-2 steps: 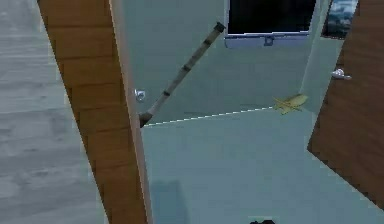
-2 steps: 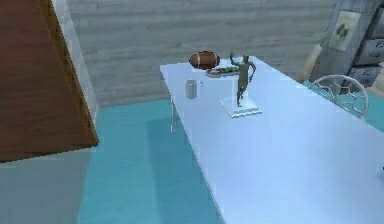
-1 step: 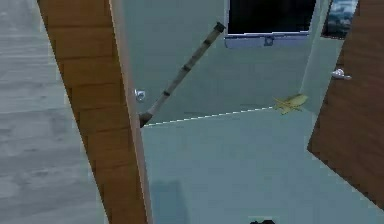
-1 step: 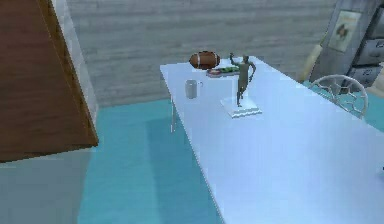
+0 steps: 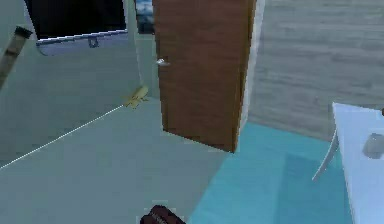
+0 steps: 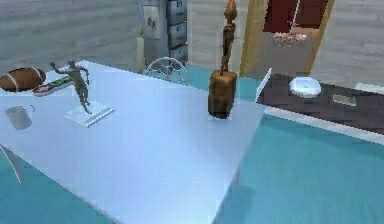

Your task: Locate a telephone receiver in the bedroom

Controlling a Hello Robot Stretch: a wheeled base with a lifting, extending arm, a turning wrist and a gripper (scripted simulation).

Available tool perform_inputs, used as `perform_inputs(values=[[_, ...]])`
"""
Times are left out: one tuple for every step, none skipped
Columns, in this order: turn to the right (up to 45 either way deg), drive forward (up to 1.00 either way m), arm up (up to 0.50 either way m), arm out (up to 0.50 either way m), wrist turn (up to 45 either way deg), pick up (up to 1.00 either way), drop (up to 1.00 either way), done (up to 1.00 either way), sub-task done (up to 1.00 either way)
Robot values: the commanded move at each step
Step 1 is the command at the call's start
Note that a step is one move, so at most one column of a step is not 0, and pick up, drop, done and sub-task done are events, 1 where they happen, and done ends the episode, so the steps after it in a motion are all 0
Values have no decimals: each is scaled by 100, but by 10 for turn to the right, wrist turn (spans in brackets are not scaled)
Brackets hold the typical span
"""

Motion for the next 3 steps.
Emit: perform_inputs(values=[[450,0,0,0,0,0,0,0,0],[450,0,0,0,0,0,0,0,0],[-240,0,0,0,0,0,0,0,0]])
